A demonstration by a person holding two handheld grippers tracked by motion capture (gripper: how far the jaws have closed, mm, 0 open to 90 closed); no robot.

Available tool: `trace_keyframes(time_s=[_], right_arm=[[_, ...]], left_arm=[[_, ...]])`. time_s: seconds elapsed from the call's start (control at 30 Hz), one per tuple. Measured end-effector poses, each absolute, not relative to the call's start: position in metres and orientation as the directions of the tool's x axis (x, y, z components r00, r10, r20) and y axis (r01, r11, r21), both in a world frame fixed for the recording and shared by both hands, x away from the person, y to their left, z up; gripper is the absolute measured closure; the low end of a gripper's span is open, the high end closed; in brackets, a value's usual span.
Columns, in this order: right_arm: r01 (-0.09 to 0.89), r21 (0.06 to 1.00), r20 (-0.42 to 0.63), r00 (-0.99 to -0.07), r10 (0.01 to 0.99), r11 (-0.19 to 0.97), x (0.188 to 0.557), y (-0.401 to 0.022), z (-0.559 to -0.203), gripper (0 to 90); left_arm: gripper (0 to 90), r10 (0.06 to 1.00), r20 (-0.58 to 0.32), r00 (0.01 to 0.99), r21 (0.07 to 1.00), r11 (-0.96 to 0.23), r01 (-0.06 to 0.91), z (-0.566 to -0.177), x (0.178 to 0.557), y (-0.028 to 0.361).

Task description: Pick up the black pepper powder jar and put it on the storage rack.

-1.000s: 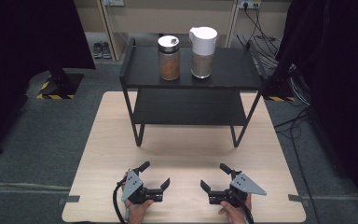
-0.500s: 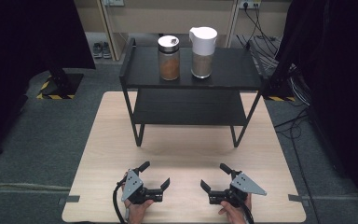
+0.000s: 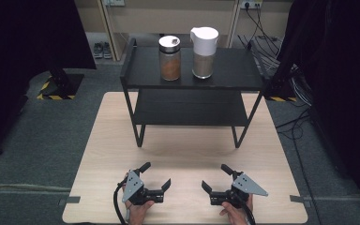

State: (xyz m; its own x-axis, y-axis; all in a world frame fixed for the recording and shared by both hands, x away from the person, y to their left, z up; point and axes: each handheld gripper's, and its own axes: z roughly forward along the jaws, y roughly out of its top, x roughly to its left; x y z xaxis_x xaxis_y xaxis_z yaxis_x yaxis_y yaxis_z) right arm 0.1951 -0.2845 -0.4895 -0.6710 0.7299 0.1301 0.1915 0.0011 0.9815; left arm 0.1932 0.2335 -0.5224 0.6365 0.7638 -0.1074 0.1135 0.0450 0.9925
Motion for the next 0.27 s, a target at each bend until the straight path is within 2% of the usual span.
trace_keyframes(time_s=[0.27], right_arm=[[0.194, 0.981, 0.133, -0.670, 0.730, 0.000, 0.1953, -0.2845, -0.4897, 0.4]], left_arm=[[0.4, 0.764, -0.108, 0.636, 0.992, 0.046, 0.115, -0.5224, 0.1934, 0.2333]])
